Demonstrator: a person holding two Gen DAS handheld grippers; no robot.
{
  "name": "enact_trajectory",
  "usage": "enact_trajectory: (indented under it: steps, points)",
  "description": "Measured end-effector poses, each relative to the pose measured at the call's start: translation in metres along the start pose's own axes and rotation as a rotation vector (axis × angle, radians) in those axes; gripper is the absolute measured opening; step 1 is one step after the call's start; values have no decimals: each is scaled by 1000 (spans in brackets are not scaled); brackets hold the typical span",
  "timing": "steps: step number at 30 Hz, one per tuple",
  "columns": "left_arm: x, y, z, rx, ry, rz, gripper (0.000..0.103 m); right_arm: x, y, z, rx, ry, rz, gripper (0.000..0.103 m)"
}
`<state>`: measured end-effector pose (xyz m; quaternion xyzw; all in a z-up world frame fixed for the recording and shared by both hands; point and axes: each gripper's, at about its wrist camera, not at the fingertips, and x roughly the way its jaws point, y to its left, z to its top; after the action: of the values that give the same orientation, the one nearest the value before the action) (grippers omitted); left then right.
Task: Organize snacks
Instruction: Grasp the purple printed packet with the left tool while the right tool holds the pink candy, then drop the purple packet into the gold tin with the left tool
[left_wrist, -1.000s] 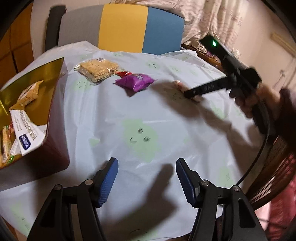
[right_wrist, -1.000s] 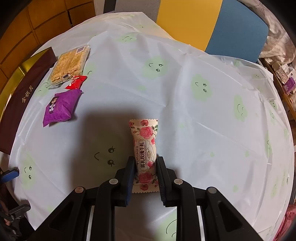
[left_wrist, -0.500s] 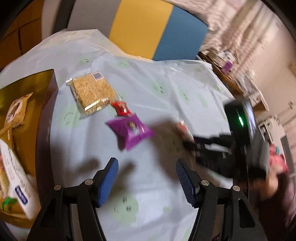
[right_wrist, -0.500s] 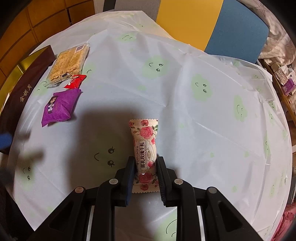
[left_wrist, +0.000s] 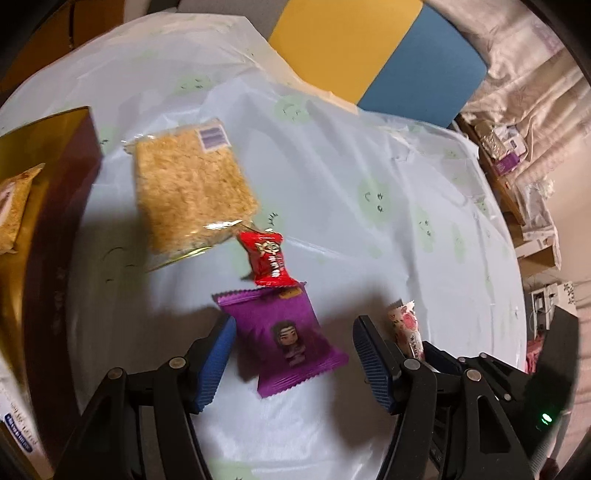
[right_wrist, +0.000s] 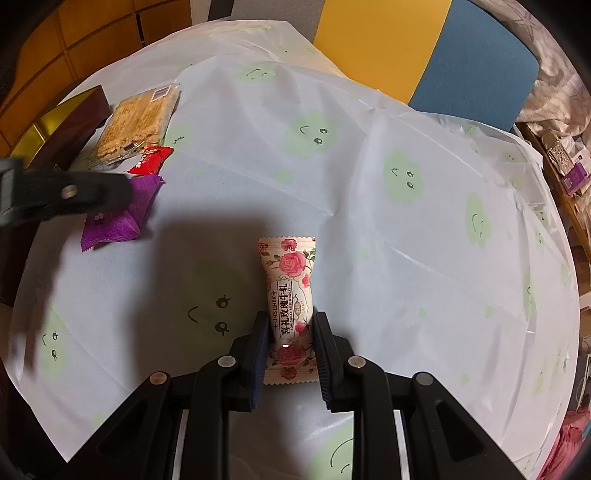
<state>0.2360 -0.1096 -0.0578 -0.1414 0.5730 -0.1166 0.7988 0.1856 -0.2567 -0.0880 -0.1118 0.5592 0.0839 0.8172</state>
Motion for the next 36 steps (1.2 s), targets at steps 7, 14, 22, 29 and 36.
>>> enact_trajectory:
  steps: [7,14,22,29,36]
  points:
    - [-1,-4,-25,163,-82,64,40,-1,1,-1,-11,-2,0,24]
    - [-22,-2,-77,314,-145,75,40,0,-1,-1,-7,-4,12,24]
    - [-38,4,-116,382,-190,60,40,1,0,-3,-16,-15,3,24]
    - [-71,19,-117,336,-228,-5,40,0,2,-4,-25,-25,-4,24]
    - [-132,61,-84,170,-331,-64,40,-1,3,-5,-27,-30,-9,24]
